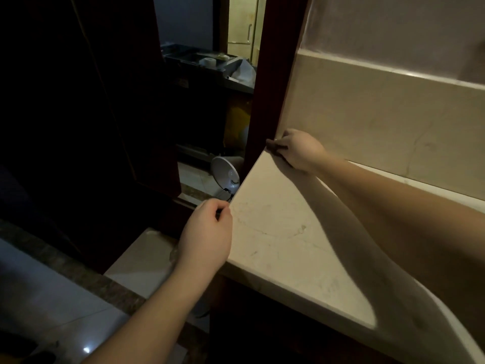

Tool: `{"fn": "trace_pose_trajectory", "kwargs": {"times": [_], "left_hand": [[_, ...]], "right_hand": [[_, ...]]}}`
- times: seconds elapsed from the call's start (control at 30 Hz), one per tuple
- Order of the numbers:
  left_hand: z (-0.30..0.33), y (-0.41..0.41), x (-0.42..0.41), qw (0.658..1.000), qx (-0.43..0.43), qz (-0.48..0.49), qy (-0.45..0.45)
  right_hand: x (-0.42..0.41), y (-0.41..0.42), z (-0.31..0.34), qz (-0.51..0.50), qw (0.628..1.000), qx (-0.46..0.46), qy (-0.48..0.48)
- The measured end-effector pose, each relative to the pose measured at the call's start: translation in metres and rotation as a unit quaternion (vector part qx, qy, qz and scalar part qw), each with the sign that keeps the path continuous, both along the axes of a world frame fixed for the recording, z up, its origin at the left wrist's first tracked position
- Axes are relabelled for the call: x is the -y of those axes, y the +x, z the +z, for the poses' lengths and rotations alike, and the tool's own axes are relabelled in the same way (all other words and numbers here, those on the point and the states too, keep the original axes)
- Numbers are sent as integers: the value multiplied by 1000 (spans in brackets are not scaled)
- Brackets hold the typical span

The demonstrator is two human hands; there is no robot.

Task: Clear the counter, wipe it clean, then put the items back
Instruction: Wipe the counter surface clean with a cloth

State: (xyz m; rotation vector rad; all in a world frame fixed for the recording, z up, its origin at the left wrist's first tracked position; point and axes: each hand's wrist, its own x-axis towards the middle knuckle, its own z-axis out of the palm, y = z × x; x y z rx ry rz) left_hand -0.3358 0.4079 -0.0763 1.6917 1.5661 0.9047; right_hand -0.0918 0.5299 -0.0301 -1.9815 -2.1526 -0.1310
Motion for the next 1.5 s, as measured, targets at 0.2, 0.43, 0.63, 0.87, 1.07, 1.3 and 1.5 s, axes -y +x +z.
{"fn": "trace_pose_trajectory", "kwargs": {"times": [0.2,0.43,0.63,0.87,1.07,1.3,1.5], "left_hand": [[0,0,0,1000,-2,8,5],[0,-2,1,1000,10,1,6],[-6,-3,3,995,93,12,17],[0,-6,2,986,166,14,-20],[-6,-22,8,906,383,32,-179],[-4,-24,10,860,455,38,-230],[-11,-31,4,836,475,8,-275]], "right_hand": [[66,-7,-3,108,994,-16,0],[2,-24,-3,9,999,8,35],[90,-52,2,159,987,-36,-3],[49,-60,1,76,997,-14,33],[139,-88,-3,181,982,-59,-4],[92,-87,3,112,993,-36,16],[164,-99,0,233,972,-28,-25]]}}
